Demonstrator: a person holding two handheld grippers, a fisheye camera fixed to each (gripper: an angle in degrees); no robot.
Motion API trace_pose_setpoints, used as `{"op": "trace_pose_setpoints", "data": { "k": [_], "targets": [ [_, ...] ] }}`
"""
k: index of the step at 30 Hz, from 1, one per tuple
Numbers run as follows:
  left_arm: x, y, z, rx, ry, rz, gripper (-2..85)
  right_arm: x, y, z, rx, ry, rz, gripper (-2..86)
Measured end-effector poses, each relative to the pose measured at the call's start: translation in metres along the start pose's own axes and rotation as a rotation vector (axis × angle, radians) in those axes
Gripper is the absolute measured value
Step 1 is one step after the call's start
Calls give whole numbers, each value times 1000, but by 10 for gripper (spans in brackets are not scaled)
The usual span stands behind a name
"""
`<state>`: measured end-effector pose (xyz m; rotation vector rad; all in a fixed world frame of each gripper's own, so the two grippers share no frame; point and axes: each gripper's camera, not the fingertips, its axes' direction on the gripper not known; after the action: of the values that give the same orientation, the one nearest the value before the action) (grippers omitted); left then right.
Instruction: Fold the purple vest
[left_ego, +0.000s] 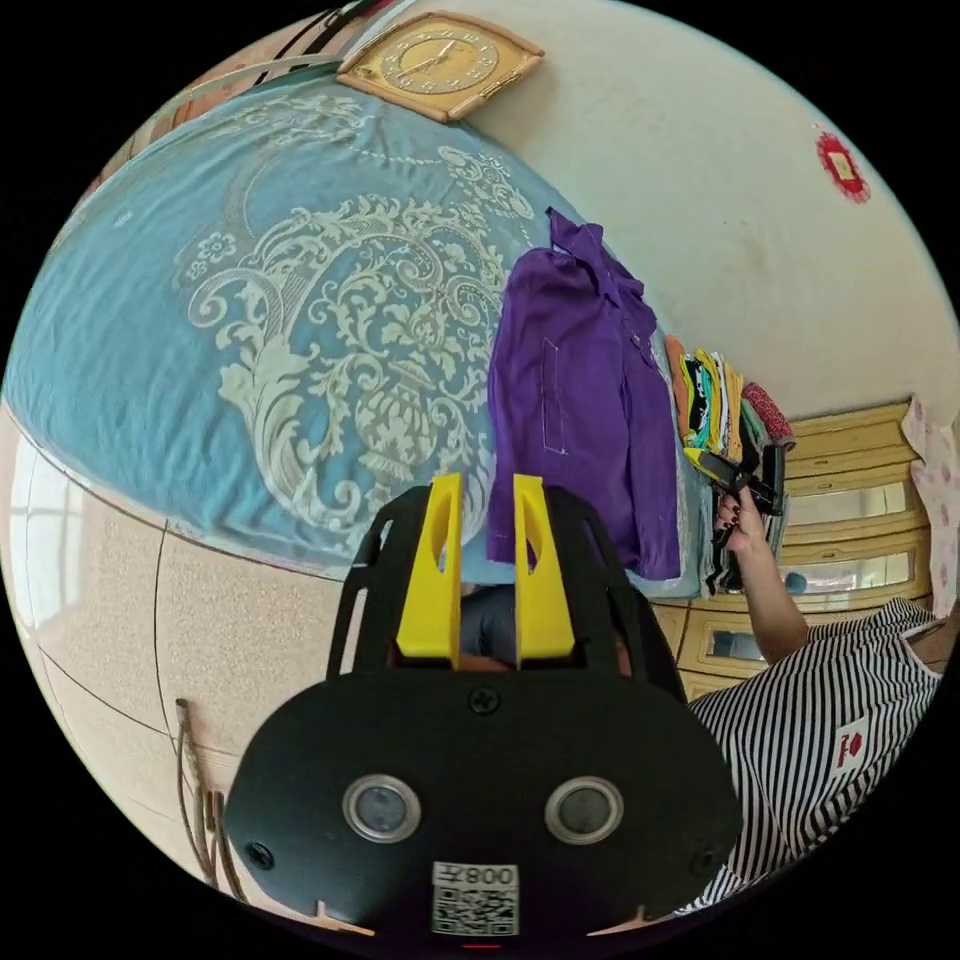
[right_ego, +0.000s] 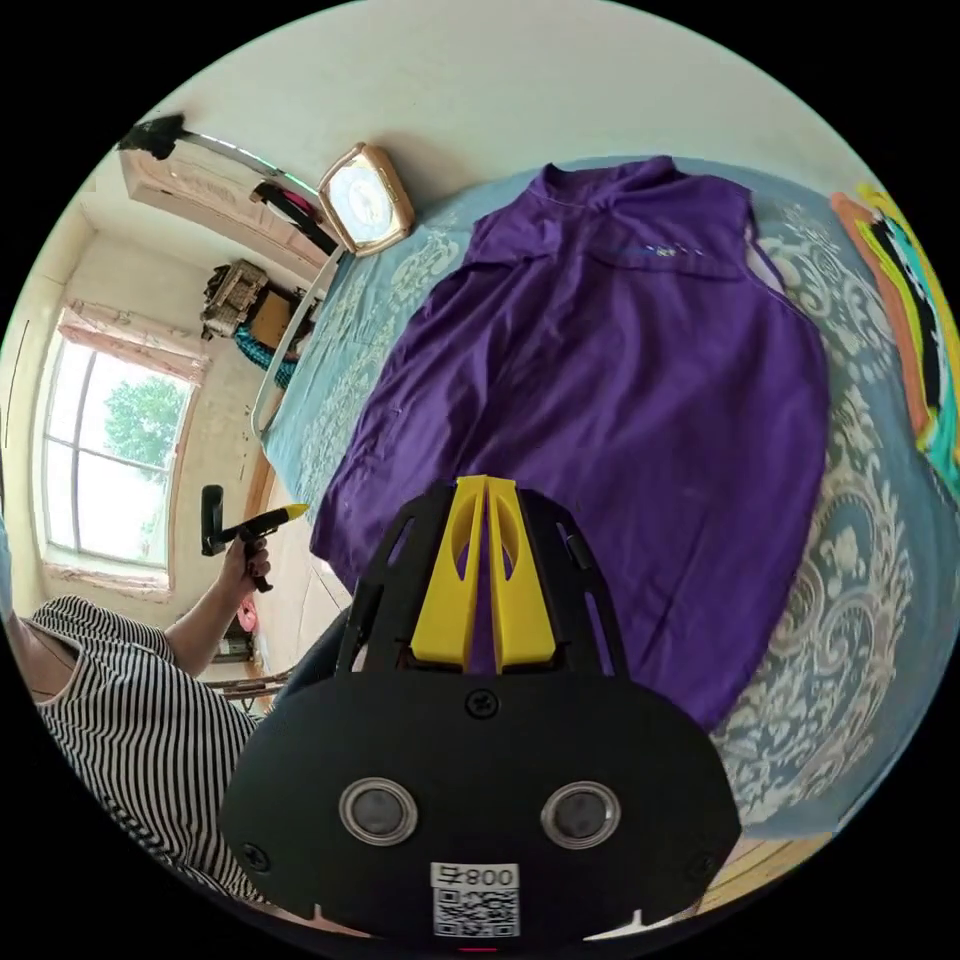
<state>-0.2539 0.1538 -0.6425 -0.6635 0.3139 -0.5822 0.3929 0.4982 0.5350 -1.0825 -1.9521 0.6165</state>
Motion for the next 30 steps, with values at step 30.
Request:
{"op": "trace_pose_setpoints", "data": {
  "k": [30],
  "targets": [
    [-19,-10,22,-158,57,-71,51,44,228,-98,60,50,575,65]
  ]
}}
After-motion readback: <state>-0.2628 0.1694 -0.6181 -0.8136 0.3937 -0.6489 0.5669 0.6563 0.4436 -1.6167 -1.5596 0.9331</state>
